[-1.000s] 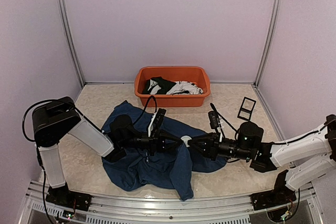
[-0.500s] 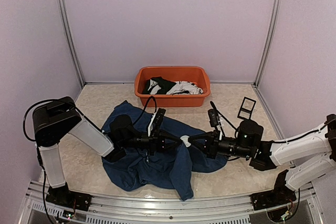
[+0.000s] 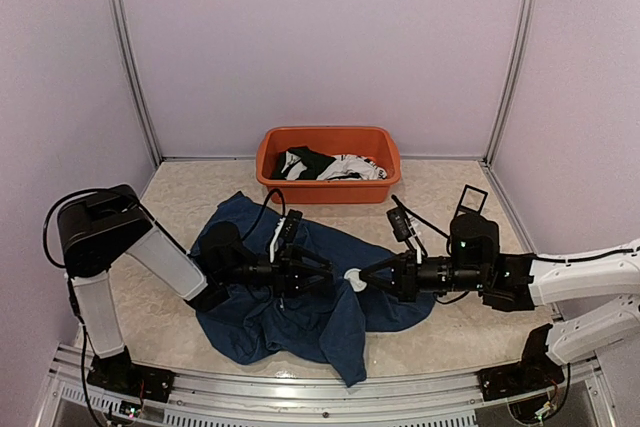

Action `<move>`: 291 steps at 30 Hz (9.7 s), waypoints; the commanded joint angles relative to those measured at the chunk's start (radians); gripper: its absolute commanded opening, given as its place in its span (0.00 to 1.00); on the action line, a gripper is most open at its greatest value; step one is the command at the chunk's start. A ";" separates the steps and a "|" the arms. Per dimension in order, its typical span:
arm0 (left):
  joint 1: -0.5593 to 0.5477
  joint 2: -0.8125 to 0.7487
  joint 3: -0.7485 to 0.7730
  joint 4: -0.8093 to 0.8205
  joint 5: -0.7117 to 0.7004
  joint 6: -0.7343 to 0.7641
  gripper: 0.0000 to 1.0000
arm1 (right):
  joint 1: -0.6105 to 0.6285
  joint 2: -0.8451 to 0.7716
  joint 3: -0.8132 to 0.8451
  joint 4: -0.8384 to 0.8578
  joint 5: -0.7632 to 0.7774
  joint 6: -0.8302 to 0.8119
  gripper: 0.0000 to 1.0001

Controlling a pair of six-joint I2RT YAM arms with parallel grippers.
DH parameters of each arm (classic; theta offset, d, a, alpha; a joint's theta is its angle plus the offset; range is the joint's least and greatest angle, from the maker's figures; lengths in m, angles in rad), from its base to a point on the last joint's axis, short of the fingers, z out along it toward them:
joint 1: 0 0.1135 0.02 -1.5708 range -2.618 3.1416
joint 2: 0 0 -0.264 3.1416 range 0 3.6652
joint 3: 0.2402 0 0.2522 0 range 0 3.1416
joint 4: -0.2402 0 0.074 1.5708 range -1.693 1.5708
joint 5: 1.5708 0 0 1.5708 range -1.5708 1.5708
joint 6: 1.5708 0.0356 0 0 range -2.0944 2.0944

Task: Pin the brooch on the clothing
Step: Pin the brooch onto the flattened clothing.

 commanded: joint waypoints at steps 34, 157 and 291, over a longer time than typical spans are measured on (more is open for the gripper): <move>-0.045 -0.072 0.326 -0.967 0.466 0.699 0.57 | -0.025 0.084 0.116 -0.232 -0.306 -0.003 0.00; -0.071 0.069 0.264 -0.416 0.152 0.150 0.00 | -0.025 -0.025 -0.016 -0.064 -0.241 0.107 0.00; -0.126 -0.085 0.236 -0.594 -0.065 0.260 0.00 | 0.200 0.175 0.341 -0.561 0.354 -0.210 0.05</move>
